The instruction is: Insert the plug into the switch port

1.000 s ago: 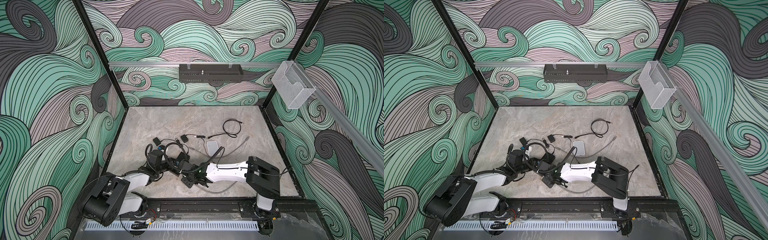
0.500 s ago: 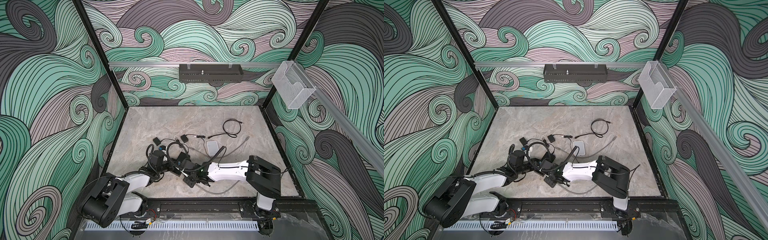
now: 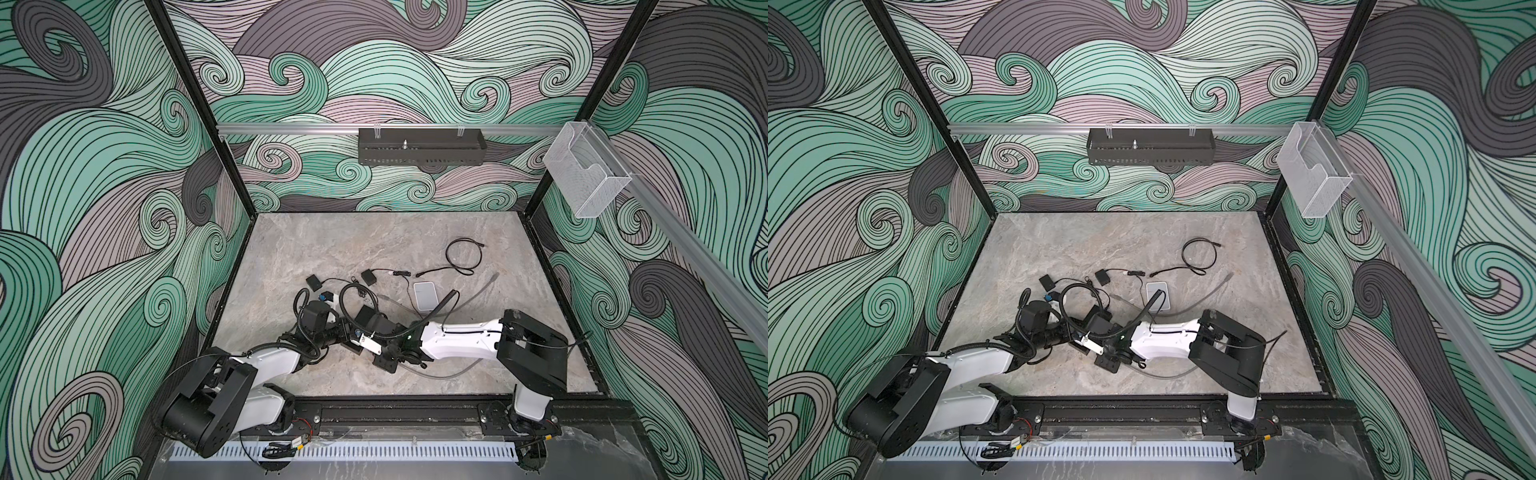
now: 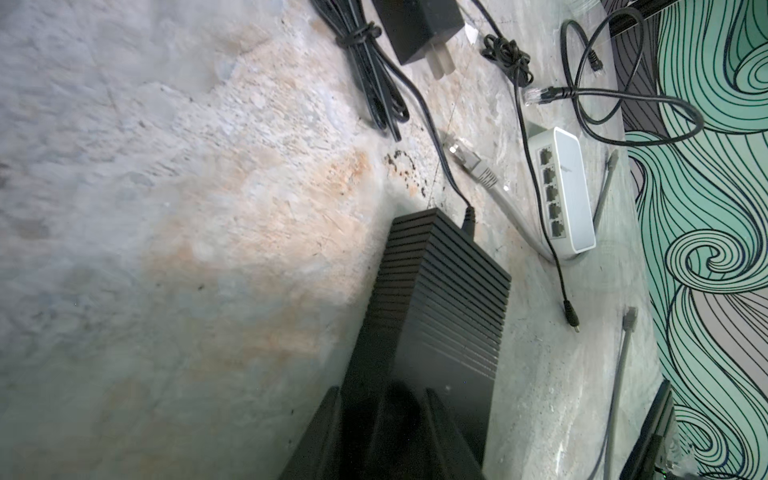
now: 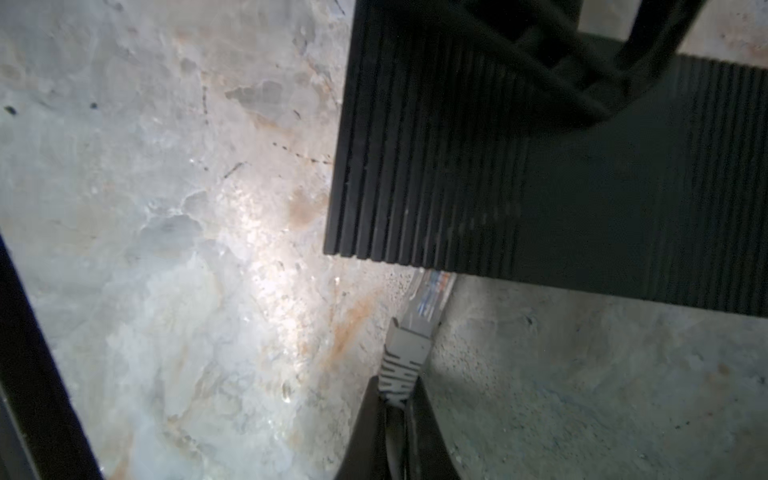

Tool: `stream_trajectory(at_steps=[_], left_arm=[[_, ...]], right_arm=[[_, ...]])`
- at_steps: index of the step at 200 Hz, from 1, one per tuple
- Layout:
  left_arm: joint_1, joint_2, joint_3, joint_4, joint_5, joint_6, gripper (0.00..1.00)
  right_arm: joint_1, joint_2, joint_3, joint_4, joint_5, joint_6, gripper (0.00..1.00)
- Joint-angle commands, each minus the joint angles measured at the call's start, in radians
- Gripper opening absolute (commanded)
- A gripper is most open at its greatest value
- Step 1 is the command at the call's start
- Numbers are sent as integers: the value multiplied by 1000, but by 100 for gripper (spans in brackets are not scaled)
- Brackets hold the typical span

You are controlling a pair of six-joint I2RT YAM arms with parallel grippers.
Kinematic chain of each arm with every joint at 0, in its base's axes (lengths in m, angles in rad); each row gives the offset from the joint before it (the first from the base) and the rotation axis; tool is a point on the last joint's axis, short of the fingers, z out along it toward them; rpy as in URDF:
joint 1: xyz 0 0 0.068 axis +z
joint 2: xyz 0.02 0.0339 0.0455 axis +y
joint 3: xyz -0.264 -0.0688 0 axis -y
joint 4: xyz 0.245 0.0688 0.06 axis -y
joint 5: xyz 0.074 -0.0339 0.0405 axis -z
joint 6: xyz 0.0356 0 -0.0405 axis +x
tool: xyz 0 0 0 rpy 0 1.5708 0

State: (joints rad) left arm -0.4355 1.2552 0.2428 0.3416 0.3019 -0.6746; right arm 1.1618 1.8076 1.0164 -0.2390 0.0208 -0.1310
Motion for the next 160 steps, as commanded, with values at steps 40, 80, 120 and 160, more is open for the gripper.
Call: stream_trajectory(at_steps=[40,80,120,160], left_arm=[[-68,0,-13,-204,251,10,31],[-75,-2,-14,-193,257,-11,31],[-115,-14,-35,-165,221,-56,31],[-170,4,-56,-128,201,-86,31]], right_arm=[[-44,-45,28,272,88,-11,0],[-42,-8,80,274,75,96,0],[-41,7,117,280,67,262,0],[-42,30,167,284,24,246,0]])
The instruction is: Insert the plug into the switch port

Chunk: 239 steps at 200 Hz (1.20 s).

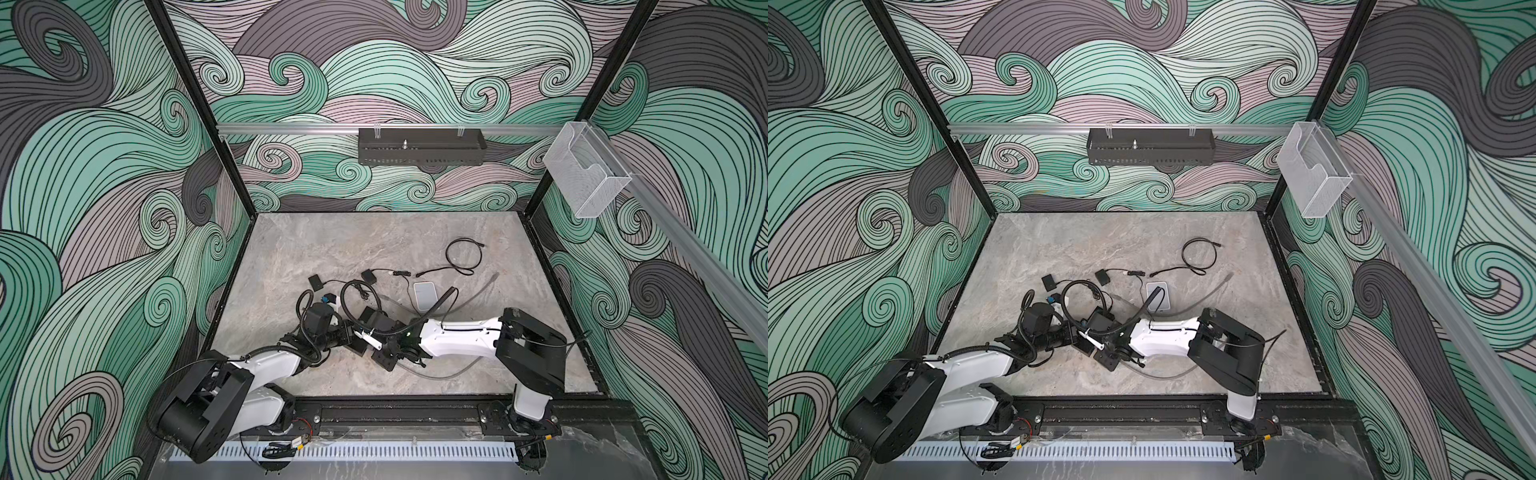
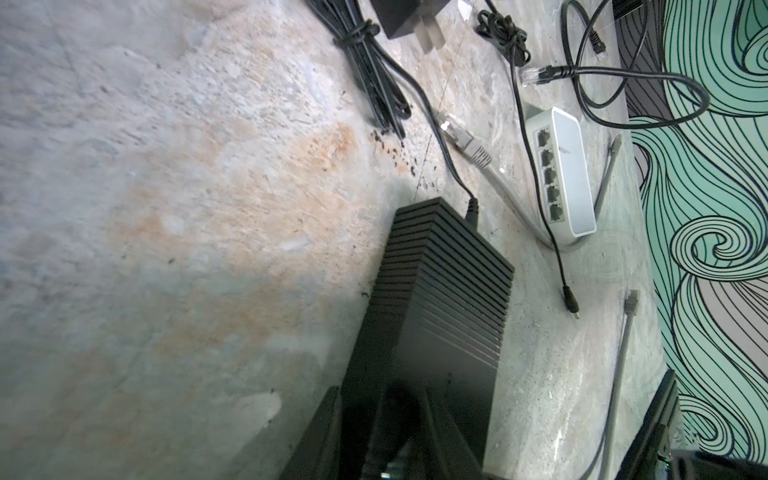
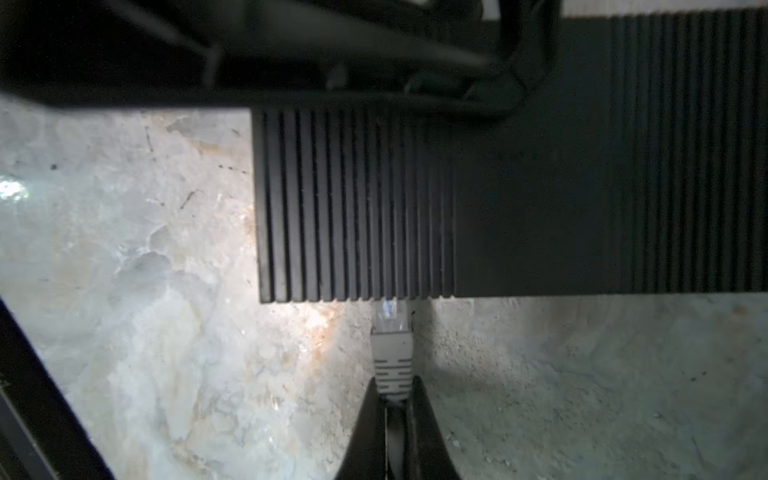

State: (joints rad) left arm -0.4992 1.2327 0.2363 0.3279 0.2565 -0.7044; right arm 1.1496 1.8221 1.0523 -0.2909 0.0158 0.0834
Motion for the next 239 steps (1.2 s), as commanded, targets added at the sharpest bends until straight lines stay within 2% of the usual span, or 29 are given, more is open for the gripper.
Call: stream_trajectory(at_steps=[1,38,88,140,199,239], left_arm=[[-107,27,-50,-114,246,-57,31],[-162,29,-64,-84,218,-88,31],[-168,-16,-77,-115,200,-90,31],[-170,-39,-77,-121,214,-83,31],[-152,-75,-20,-244,146,-38,34],[-88,-36,57,-277,161,14,38]], right_arm=[[-30,16,133,336,27,30,0],[-29,47,170,375,-13,-7,0],[-35,22,229,377,12,-71,0],[-48,33,191,461,-22,-16,0],[-56,-64,-38,475,24,-15,0],[-55,-121,-177,457,29,-39,9]])
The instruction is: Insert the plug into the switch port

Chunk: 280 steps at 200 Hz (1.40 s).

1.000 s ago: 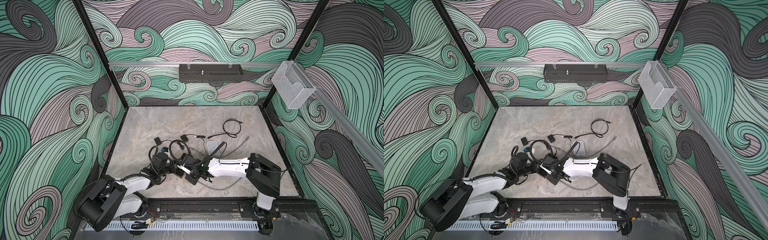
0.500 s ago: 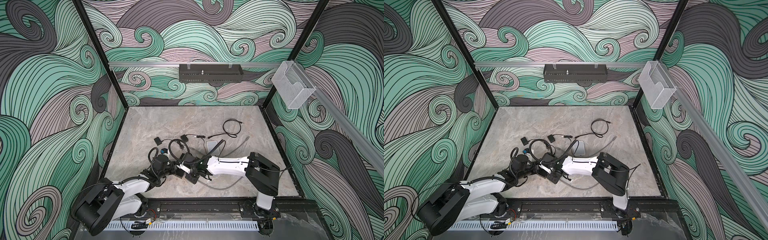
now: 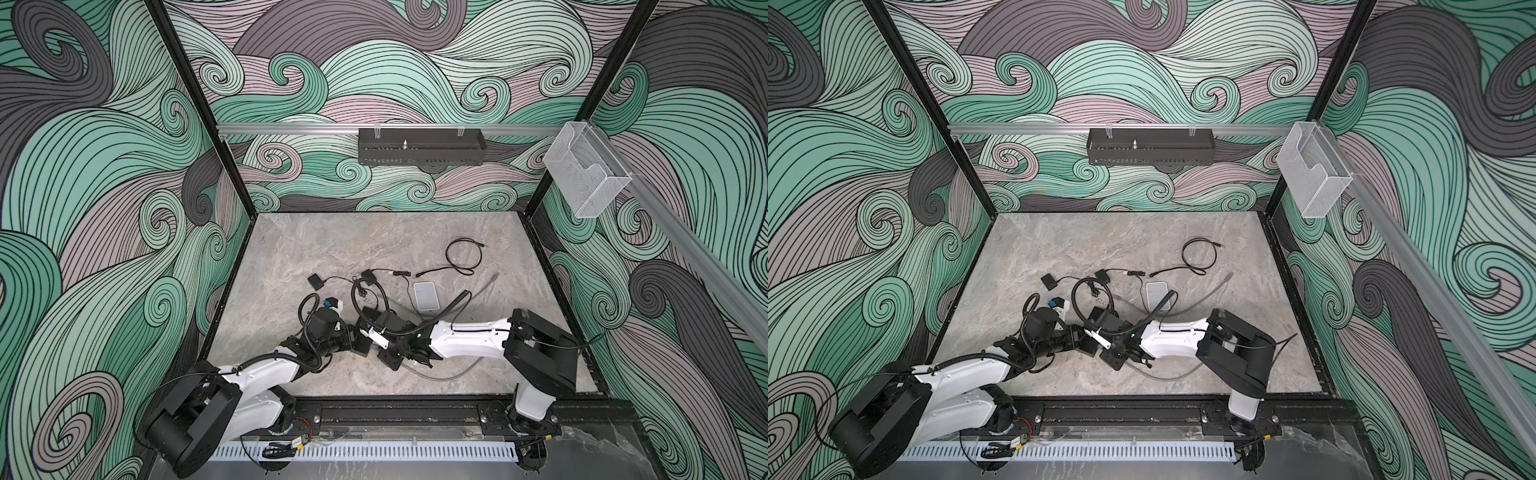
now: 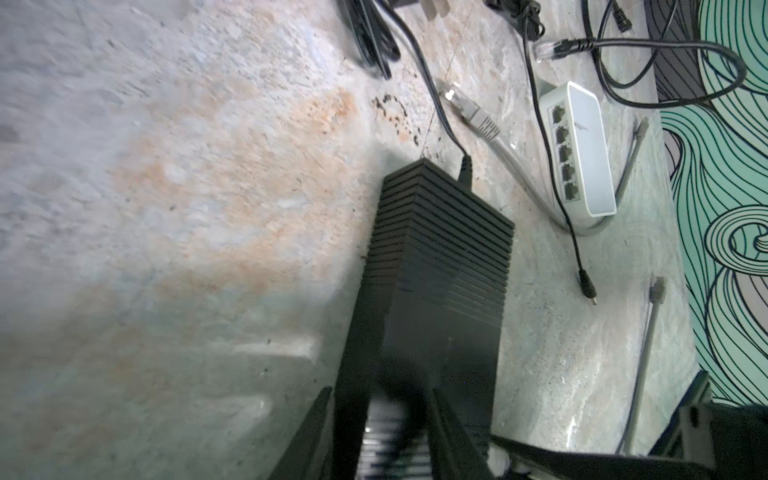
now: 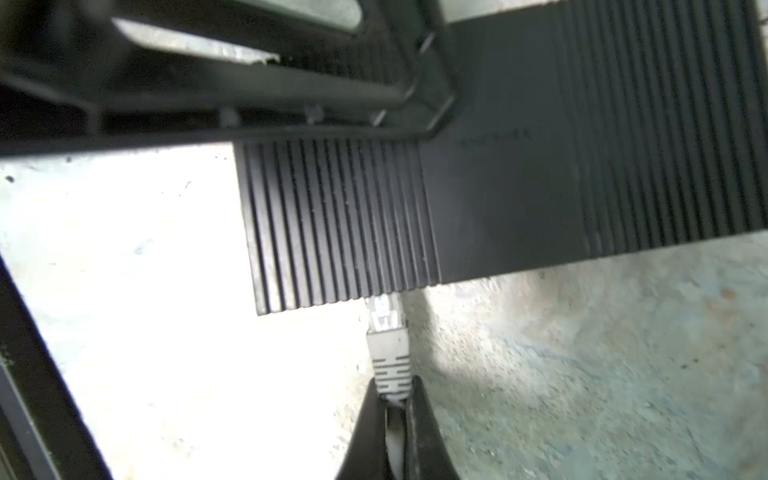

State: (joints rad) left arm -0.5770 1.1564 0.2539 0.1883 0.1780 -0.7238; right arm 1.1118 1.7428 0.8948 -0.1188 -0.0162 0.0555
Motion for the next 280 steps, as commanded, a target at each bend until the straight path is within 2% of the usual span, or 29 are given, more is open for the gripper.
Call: stream_trajectory(at_steps=[1,29,79,93,117,137,167,183,202,231,280], left_arm=[[-9,41,43,-137,240,34,38],[15,92,77,-143,247,65,40],[59,92,149,-243,219,128,46],[78,81,160,-265,208,141,47],[85,71,164,-277,191,158,47],[88,62,166,-289,186,174,49],[88,42,152,-287,176,174,55],[88,40,143,-271,183,173,55],[88,50,134,-237,212,171,50],[88,84,130,-200,251,167,41],[88,77,120,-224,243,179,36]], right_arm=[[-17,-44,-21,282,62,-12,9],[-16,-71,-70,260,63,-21,13],[4,-127,-144,215,6,-42,36],[5,-164,-175,197,1,-40,40],[2,-267,-231,153,-17,-43,54],[-26,-360,-267,108,-70,-36,59],[-82,-393,-272,63,-175,-51,58],[-87,-357,-254,62,-220,-62,49],[-92,-282,-226,77,-257,-72,41],[-92,-201,-207,127,-248,-88,40],[-94,-176,-198,151,-178,-114,40]])
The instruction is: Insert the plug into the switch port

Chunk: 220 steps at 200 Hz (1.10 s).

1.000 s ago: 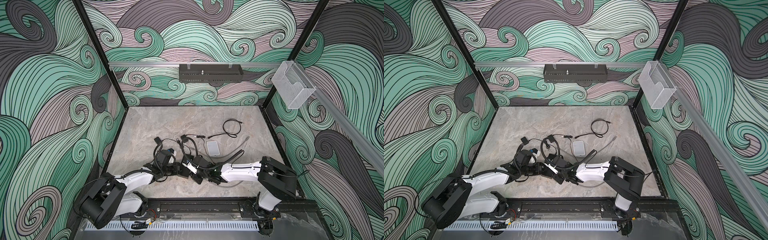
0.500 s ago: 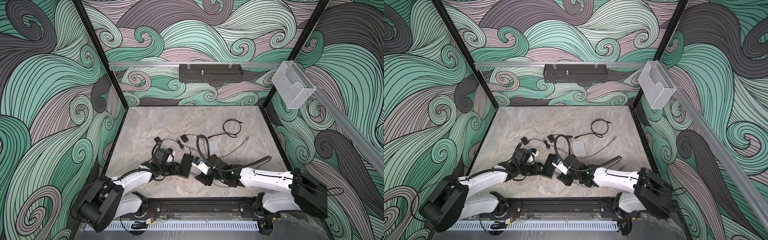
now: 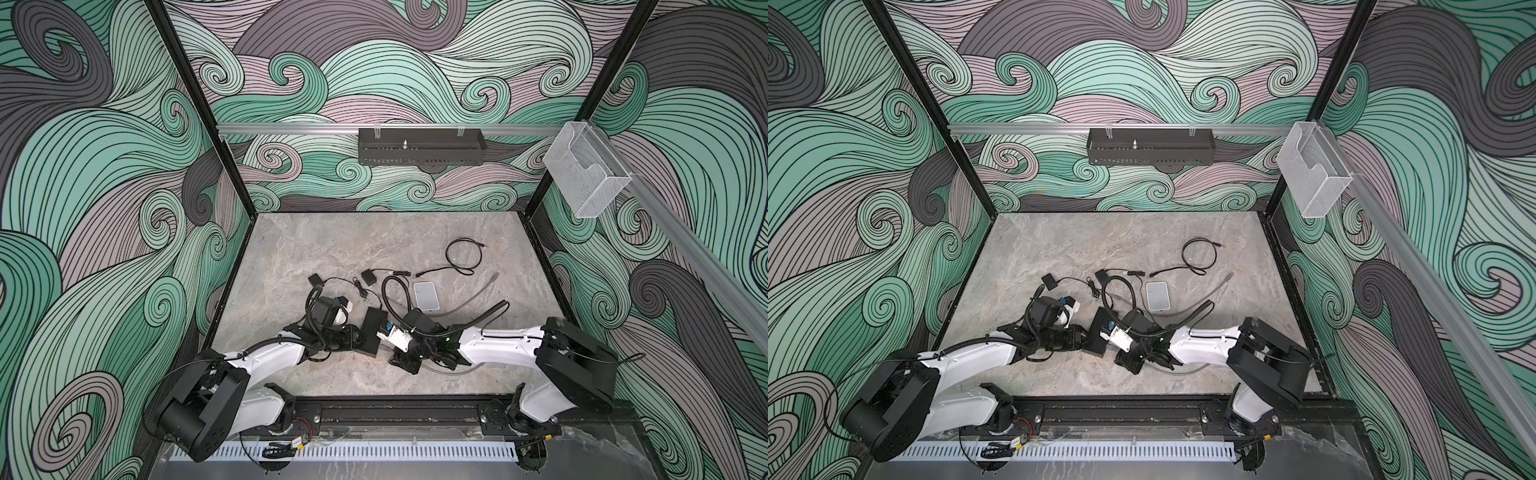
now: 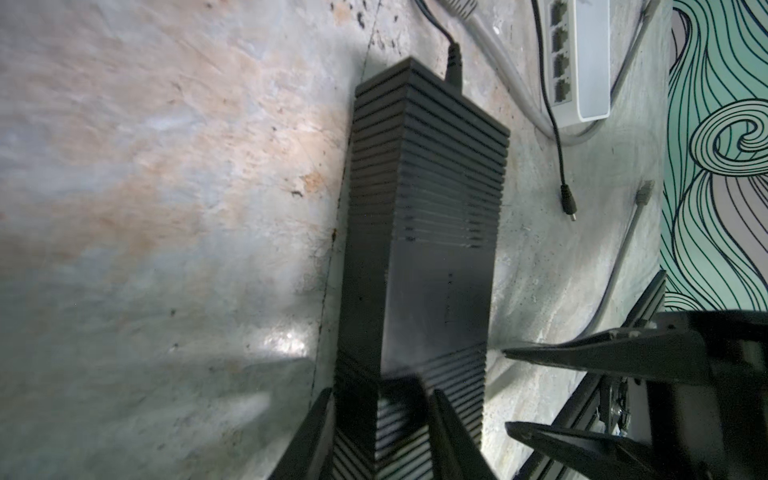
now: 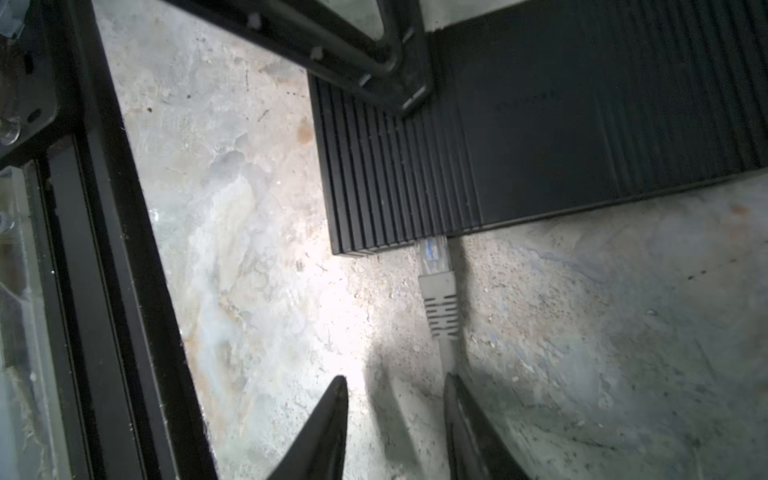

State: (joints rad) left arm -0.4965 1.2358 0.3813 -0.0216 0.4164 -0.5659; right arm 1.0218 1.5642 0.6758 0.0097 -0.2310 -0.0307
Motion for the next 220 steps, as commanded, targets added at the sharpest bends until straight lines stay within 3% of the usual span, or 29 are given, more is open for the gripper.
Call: stream_trajectory(at_steps=[1,39,120,153,172,220], left_arm=[[7,-2,-7,-15,3,21,36],[7,-5,-10,-27,-7,28,35],[7,26,-12,-13,10,31,29],[7,58,-35,19,54,22,24],[8,81,-54,57,84,8,24],[3,105,-53,71,127,11,23]], right_arm=[[-4,1,21,23,37,-28,40],[-6,-44,-12,74,72,-33,39],[-12,110,34,94,37,-41,33],[-9,138,41,120,26,-44,17],[-4,149,43,139,7,-61,0],[18,184,96,118,15,-127,0]])
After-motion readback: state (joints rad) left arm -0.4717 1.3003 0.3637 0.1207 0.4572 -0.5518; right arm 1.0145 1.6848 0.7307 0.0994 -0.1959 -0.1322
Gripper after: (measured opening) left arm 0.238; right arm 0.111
